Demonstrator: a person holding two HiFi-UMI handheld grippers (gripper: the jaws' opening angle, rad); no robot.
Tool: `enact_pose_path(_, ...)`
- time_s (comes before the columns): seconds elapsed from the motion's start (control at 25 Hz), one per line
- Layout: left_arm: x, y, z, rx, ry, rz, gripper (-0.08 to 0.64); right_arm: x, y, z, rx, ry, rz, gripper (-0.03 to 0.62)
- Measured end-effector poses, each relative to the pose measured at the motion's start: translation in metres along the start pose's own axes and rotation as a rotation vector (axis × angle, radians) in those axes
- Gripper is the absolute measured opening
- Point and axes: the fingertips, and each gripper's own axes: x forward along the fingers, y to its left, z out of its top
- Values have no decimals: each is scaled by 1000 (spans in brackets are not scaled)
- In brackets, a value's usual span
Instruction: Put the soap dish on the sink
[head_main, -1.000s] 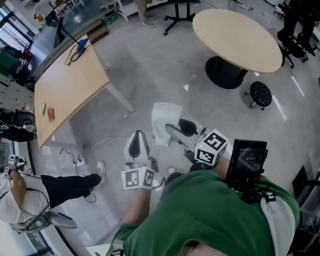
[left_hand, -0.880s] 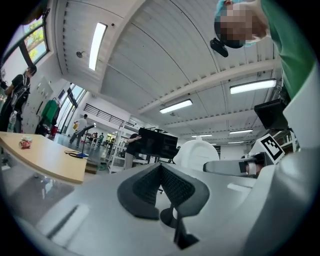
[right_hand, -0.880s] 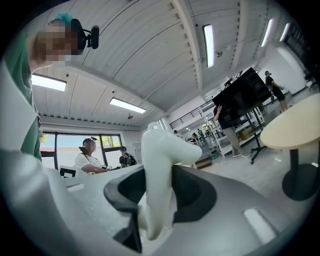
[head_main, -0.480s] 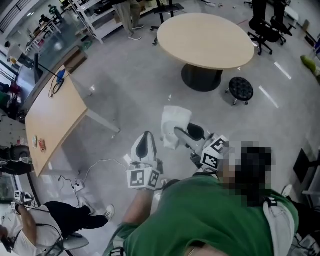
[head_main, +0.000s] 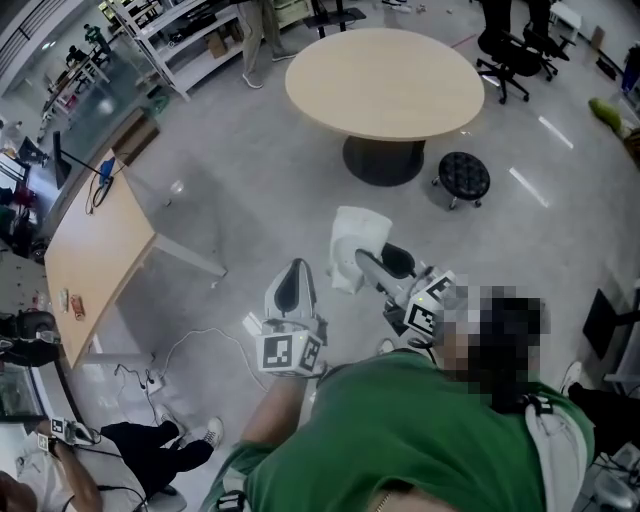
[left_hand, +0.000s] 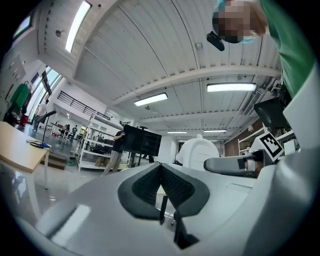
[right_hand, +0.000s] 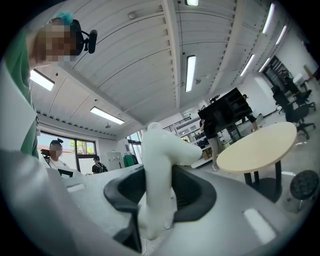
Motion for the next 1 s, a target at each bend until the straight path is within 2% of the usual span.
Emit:
enact_pose_path(0.4, 27, -56, -12, 125, -5, 0, 6, -51, -55, 14, -8, -30, -80, 143)
enact_pose_path(0.8, 39, -77, -7, 256, -36, -46, 6, -80, -72, 27, -43, -79, -203, 143)
enact_pose_path(1.0, 41, -80, -14, 242, -20, -80, 6, -89, -73, 30, -59, -103, -267, 143)
